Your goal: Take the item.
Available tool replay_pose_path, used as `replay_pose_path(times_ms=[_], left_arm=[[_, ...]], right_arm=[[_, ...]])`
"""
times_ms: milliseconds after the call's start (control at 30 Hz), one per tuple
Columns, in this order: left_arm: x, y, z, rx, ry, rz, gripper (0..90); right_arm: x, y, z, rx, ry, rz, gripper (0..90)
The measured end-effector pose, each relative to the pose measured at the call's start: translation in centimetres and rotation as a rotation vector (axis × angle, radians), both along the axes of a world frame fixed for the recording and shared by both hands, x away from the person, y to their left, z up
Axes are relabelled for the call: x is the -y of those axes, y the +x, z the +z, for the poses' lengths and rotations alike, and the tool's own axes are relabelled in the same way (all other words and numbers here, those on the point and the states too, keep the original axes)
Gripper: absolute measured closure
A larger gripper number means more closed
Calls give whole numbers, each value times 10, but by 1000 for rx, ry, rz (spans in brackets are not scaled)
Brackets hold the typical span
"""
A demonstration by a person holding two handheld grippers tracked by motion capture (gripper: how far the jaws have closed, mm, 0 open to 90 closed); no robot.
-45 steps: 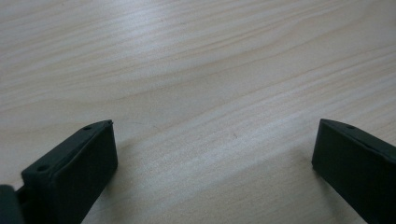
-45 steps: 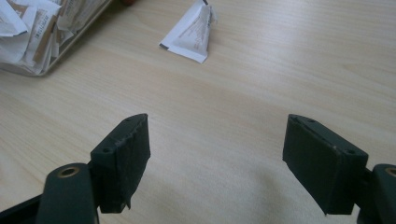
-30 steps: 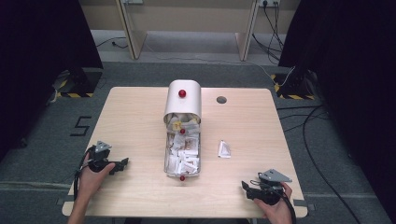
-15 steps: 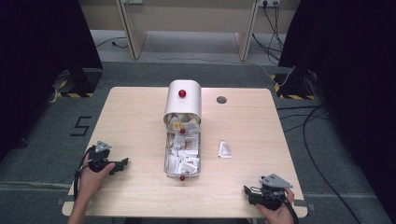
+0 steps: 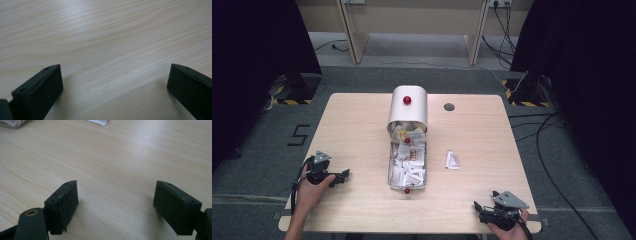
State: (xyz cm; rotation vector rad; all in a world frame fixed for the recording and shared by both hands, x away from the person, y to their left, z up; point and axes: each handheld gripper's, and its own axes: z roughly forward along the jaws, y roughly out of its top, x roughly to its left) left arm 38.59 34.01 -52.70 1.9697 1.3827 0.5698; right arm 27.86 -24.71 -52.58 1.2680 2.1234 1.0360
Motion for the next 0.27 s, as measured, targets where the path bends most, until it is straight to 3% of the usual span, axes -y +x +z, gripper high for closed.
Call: replay_pose_path(times_ms=[267], left_arm=[[0, 0, 0, 0, 0, 0, 0]], right_arm=[[1, -1, -1, 5, 4, 3, 205]])
